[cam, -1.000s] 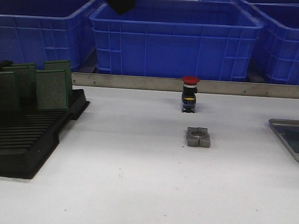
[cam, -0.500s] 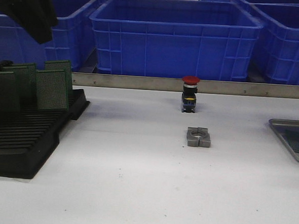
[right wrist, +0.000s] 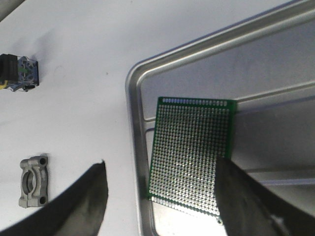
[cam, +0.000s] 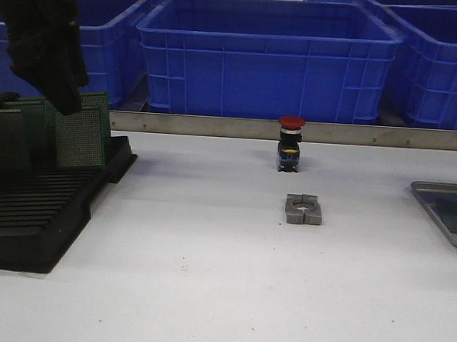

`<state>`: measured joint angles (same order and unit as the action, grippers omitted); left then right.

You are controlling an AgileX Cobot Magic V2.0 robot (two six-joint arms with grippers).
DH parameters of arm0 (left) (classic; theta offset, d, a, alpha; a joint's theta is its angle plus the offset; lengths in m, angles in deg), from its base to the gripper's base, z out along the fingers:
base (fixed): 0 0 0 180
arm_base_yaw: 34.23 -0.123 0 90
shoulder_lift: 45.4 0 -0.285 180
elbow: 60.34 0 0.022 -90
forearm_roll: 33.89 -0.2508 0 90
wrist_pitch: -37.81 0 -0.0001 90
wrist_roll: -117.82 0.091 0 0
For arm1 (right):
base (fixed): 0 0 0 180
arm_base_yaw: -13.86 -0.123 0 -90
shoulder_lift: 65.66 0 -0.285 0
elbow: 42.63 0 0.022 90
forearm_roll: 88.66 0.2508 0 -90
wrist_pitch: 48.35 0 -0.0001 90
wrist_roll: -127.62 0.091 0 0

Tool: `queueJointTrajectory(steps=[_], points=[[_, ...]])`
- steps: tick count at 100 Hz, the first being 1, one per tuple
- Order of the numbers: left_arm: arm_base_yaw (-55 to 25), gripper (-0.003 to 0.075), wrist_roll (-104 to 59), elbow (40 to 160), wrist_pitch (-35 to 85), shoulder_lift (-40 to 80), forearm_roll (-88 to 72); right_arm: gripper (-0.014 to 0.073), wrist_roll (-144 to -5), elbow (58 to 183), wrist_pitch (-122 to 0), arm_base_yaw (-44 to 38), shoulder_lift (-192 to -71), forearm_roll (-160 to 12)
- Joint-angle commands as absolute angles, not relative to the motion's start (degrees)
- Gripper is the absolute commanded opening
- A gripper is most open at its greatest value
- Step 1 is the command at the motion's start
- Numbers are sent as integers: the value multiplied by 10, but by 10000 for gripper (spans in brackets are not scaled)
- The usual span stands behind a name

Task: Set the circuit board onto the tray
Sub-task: 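Reach the left gripper back to the rack and grasp another green board, then lift the second board out of the rack with the left gripper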

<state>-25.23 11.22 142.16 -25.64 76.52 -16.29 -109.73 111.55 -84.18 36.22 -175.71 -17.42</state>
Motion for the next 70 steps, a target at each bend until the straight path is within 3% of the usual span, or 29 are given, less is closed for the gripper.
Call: queueJointTrajectory(steps=[1, 24, 36, 48, 67, 70], points=[[-254, 526, 107, 1439, -242, 748, -152, 488, -1099, 1129, -861, 366, -1729, -161], [-254, 523, 104, 1439, -244, 774, -152, 488, -1099, 1129, -861, 366, -1729, -161], [-254, 466, 104, 1439, -248, 777, -152, 488, -1099, 1129, -861, 366, -1729, -161], [-254, 333, 104, 1439, -249, 777, -152, 488, -1099, 1129, -861, 366, -1729, -161], [-254, 7, 104, 1439, -253, 777, -152, 488, -1099, 1129, -861, 366, -1729, -161], [-255, -17, 104, 1439, -254, 777, -152, 488, -1099, 1129, -861, 366, -1729, -161]])
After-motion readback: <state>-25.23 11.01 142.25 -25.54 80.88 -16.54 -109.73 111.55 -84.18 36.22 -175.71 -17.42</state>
